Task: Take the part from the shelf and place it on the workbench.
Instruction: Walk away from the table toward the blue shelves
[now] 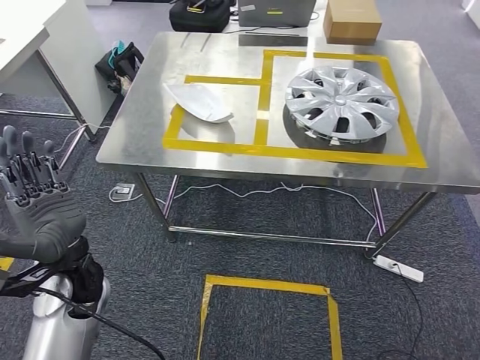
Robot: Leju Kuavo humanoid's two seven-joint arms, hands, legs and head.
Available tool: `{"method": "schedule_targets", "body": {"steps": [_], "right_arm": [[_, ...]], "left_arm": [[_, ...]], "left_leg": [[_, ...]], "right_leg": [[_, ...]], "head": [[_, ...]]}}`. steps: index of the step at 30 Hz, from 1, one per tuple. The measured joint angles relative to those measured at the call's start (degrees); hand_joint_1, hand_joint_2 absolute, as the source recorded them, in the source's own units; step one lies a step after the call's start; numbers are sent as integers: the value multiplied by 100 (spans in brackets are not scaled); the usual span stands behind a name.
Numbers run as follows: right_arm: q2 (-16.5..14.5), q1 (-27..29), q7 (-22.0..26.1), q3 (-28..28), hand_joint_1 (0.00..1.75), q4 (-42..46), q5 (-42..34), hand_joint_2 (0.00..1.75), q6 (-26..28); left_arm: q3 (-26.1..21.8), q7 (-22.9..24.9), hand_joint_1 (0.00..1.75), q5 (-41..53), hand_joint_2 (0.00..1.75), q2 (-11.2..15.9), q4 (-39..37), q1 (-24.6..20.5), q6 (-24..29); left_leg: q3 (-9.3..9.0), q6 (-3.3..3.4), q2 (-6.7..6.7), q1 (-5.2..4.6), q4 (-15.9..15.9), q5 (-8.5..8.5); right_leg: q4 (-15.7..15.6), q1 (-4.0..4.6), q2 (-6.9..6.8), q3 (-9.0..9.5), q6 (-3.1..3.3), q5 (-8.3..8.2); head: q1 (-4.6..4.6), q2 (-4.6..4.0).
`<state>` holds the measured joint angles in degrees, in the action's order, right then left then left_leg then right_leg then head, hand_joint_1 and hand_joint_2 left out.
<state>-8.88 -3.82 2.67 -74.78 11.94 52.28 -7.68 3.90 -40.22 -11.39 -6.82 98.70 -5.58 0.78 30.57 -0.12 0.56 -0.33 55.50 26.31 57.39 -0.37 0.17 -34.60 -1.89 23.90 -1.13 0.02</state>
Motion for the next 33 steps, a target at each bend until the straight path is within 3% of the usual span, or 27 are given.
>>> {"method": "schedule_targets", "body": {"steps": [3, 4, 9, 14, 16, 19, 20, 21, 22, 25, 27, 30, 31, 33], "right_arm": [[-1, 0, 57, 1, 0, 4, 0, 0, -14], [-2, 1, 70, 1, 0, 5, 0, 0, -25], [-25, 2, 76, 1, 0, 5, 2, 0, -50], [-61, 4, 72, 1, 0, 5, 0, 0, -48], [-68, 6, 67, 1, 0, 8, -1, 0, -41], [-74, 10, 63, 1, 0, 11, -2, 0, -33], [-75, 14, 62, 1, 0, 11, -2, 0, -31], [-77, 18, 61, 0, 0, 12, -2, 0, -30], [-78, 21, 60, 0, 0, 13, -2, 0, -28], [-92, 10, 58, 0, 0, 21, -2, 0, -14], [-122, -7, 56, 0, 0, 30, -2, 0, -2], [-149, -6, 51, 0, 0, 36, -1, 0, 18], [-153, -4, 51, -1, 0, 37, -1, 0, 26], [-165, -6, 50, -1, 0, 38, 0, 0, 38]], "left_arm": [[-11, 0, 0, -2, 0, 3, 13, -1, 4], [-17, 0, 0, -1, 0, 4, 14, -1, 3], [-66, 0, 0, 16, 0, 8, 13, -2, 38], [-93, 0, 0, 26, 0, 8, 12, -6, 196], [-94, 0, 0, 43, 0, 1, 12, -14, 288], [-96, 1, 0, 62, 0, -10, 8, -16, 336], [-97, 2, 0, 63, 0, -12, 4, -14, 346], [-97, 1, 0, 63, 0, -14, -1, -13, 363], [-97, 2, 0, 62, 0, -16, -8, -12, 402], [-102, 2, 0, 108, 0, -40, -17, -20, 688], [-110, 2, 0, 196, 0, -81, -3, -42, 966], [-117, 1, 0, 304, 0, -163, 30, -84, 1371], [-117, 1, 0, 331, 0, -187, 43, -99, 1491], [-117, 0, 0, 368, 0, -217, 66, -125, 1669]], "left_leg": [[22, -1, 8, -7, -20, -45], [29, 15, 8, -18, -17, -53], [95, 111, 6, -78, -2, -107], [137, 214, -4, -102, -12, -164], [139, 265, -39, -65, -52, -213], [171, 289, -106, -44, -66, -245], [183, 286, -133, -46, -63, -250], [191, 280, -162, -47, -59, -253], [196, 269, -192, -44, -51, -254], [202, 183, -274, -37, 3, -232], [215, 109, -321, -54, 41, -224], [237, 11, -365, -35, 72, -216], [270, -27, -317, -21, 152, -141], [485, -94, -172, 2, 654, 204]], "right_leg": [[-44, 13, -2, -4, 233, -16], [-63, 7, -1, 0, 220, -52], [-153, -63, -1, -16, -69, -210], [-194, -107, 11, -44, -237, -275], [-20, -99, 22, -141, -261, -123], [1079, -86, 22, -586, -254, 514], [1419, -86, 21, -708, -253, 656], [1566, -86, 17, -735, -252, 692], [1467, -86, 5, -640, -249, 623], [359, -74, -170, 30, -236, 250], [6, -50, -227, 229, -178, 202], [22, -33, -103, 200, -54, 155], [22, -38, -69, 185, -13, 134], [15, -51, -1, 146, 52, 97]], "head": [[6, 0], [8, 0], [7, 0], [2, 0], [15, 0], [58, 0], [63, 0], [65, 0], [67, 0], [68, 0], [58, 0], [49, 0], [45, 0], [38, 0]]}}
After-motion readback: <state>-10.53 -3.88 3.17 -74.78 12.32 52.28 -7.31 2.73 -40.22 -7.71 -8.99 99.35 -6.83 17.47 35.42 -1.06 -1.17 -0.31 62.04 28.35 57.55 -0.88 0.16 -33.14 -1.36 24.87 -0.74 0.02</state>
